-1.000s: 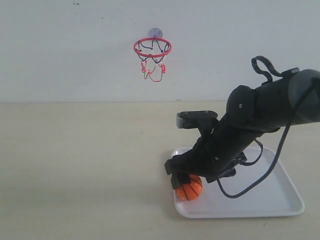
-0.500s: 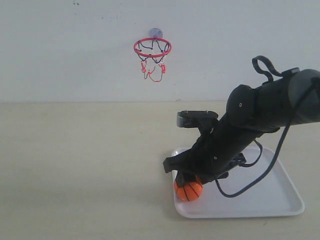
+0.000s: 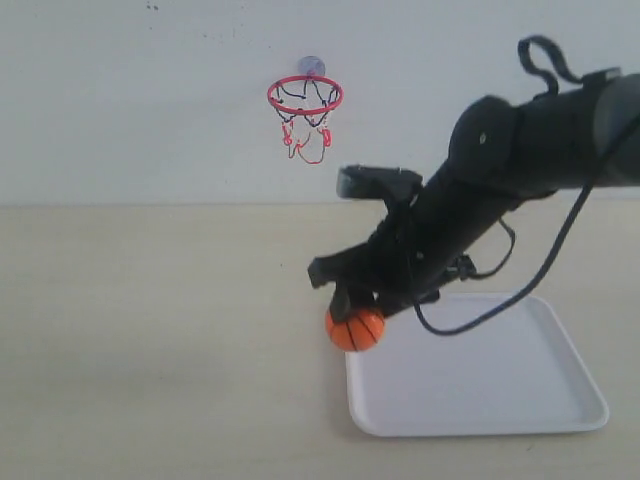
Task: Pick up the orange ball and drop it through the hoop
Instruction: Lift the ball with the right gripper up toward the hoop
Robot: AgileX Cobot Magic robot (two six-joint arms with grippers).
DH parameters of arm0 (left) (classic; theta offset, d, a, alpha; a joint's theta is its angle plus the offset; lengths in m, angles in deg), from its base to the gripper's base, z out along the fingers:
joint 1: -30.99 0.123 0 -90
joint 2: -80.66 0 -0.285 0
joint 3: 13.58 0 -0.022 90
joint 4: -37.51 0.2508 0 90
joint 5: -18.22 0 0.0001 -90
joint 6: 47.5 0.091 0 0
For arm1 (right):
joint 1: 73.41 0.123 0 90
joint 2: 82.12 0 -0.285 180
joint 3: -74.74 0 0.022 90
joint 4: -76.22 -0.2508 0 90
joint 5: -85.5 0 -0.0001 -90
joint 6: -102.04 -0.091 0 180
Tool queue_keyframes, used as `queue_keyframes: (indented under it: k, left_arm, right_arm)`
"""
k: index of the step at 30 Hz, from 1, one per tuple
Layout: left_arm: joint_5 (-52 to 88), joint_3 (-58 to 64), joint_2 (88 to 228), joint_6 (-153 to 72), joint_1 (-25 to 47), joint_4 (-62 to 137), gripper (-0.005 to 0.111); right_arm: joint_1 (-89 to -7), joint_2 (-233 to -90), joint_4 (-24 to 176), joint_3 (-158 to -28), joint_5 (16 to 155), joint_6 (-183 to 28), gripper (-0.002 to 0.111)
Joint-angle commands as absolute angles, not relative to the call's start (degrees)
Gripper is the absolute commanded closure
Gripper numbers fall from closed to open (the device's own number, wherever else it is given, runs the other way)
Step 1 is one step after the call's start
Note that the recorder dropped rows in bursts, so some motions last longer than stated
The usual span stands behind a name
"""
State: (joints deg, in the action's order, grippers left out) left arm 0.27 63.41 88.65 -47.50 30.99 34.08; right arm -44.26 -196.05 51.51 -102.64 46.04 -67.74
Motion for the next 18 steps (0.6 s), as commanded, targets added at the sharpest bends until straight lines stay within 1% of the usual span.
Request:
queue_keyframes:
  k: [1,6,12,18]
  left_arm:
    - [0.2,63.6,88.4,-47.8,31.0,33.6,0.103]
    - [0.2,63.6,88.4,-47.8,31.0,33.6,0.103]
    - [0.2,63.6,88.4,-47.8,31.0,33.6,0.103]
    - [0.2,63.6,88.4,-47.8,31.0,33.6,0.103]
  right_arm:
    - [-44.2,-192.3,54.3,-108.6,44.6,-66.5,0.108]
    - [-44.2,-191.6,59.0,-112.2,44.5,-65.6,0.108]
    - [-44.2,-191.6,60.3,-112.2,46.1,-60.1,0.108]
    - [-46.3,-191.6,63.1,-112.2,51.1,-59.2,0.108]
